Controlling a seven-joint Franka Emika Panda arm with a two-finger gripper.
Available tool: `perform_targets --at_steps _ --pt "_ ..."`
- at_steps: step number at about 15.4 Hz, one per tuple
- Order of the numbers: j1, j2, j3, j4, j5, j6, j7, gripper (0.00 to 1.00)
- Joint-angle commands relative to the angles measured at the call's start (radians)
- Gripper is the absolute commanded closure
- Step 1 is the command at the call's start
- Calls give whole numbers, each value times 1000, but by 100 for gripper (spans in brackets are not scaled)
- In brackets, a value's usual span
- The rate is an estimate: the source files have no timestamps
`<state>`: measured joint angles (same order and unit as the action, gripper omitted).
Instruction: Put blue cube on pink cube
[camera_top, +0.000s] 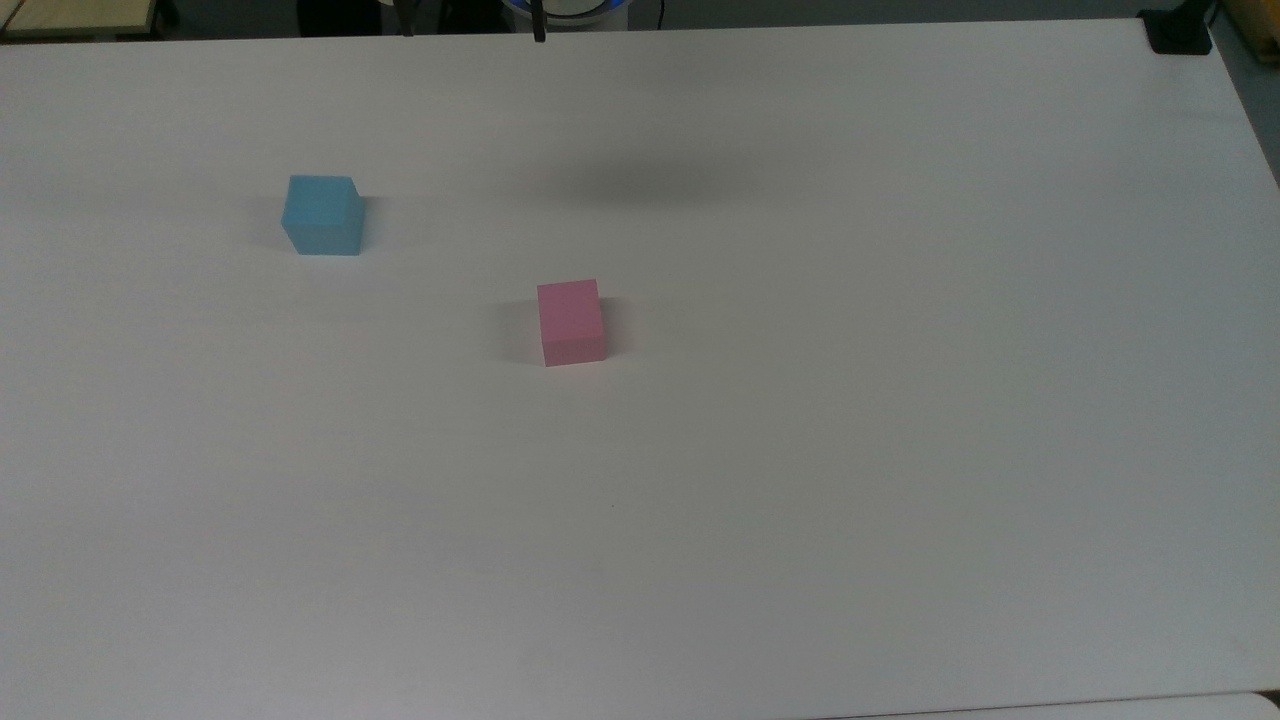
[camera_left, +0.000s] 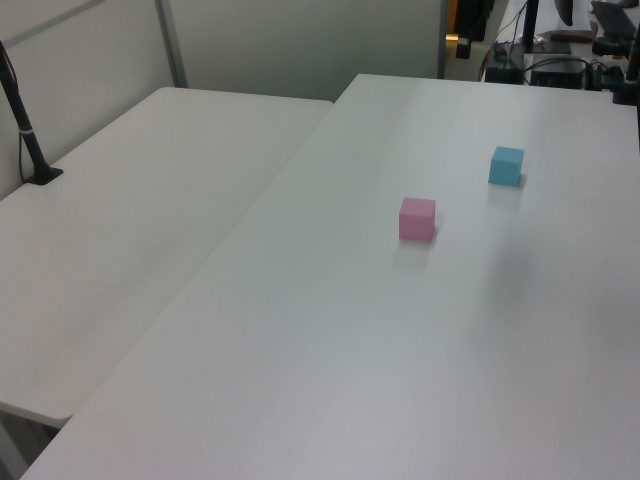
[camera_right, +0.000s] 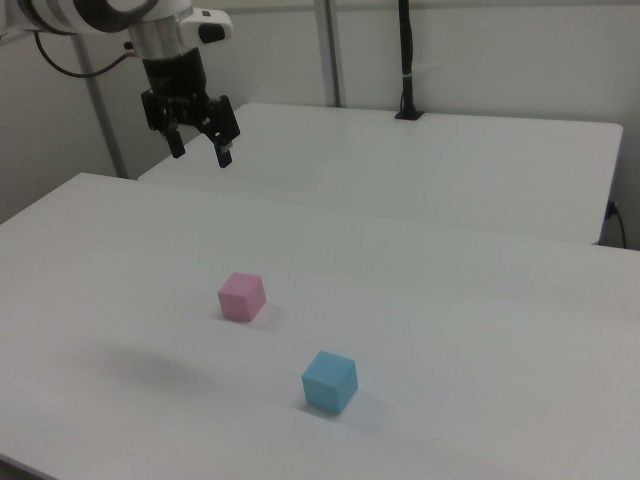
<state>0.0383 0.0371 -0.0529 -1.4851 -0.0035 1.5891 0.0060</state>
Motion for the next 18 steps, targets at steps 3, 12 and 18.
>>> perform_targets --at_steps 3,12,18 --pt "17 -28 -7 -47 3 26 -20 0" --pt "51 -26 -16 -47 3 22 -8 0" --pt "51 -26 -16 -47 3 23 -6 0"
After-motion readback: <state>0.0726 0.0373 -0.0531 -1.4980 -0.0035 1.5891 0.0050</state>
